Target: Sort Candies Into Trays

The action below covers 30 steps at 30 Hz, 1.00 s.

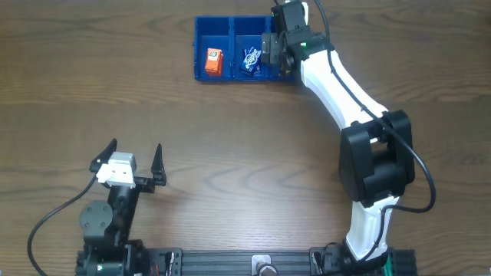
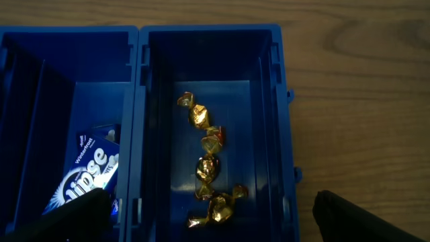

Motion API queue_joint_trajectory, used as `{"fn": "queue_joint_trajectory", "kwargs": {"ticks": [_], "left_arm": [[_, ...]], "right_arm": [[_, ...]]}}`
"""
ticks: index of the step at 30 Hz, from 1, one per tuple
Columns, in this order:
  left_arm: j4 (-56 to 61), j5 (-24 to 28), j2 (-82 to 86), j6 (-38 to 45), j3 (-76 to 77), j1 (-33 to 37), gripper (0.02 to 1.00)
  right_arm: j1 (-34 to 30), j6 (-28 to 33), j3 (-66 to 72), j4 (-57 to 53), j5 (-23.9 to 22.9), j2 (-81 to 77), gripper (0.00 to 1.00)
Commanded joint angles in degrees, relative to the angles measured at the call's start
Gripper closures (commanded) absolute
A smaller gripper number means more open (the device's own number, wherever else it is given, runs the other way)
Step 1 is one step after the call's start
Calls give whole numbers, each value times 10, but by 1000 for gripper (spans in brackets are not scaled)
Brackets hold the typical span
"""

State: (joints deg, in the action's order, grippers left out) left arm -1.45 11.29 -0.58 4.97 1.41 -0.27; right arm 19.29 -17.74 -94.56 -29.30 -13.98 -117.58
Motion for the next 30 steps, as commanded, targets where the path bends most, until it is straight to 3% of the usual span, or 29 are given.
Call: {"fn": "queue_joint_trajectory", "kwargs": {"ticks": [1,4,12,15,21,28,30], "left_arm": [[-19,8,3,8,-11,2,20],[-19,8,3,8,-11,2,20],[-19,8,3,8,-11,2,23],[-19,8,3,8,-11,2,20],[-19,8,3,8,-11,2,20],[-19,8,3,8,-11,2,23],[-19,8,3,8,-11,2,23]], "right_arm": [[-7,3,0,-40,-18,81,3],[-22,24,0,-93,-40,143,3],[-59,76,21,-221,-40,326,3],[-59,76,100,-235,-17,429,3],[-127,73,345,-148,72,663,3],[-133,74,576,3,86,921,5],[-133,74,657,85,109,994,3]]}}
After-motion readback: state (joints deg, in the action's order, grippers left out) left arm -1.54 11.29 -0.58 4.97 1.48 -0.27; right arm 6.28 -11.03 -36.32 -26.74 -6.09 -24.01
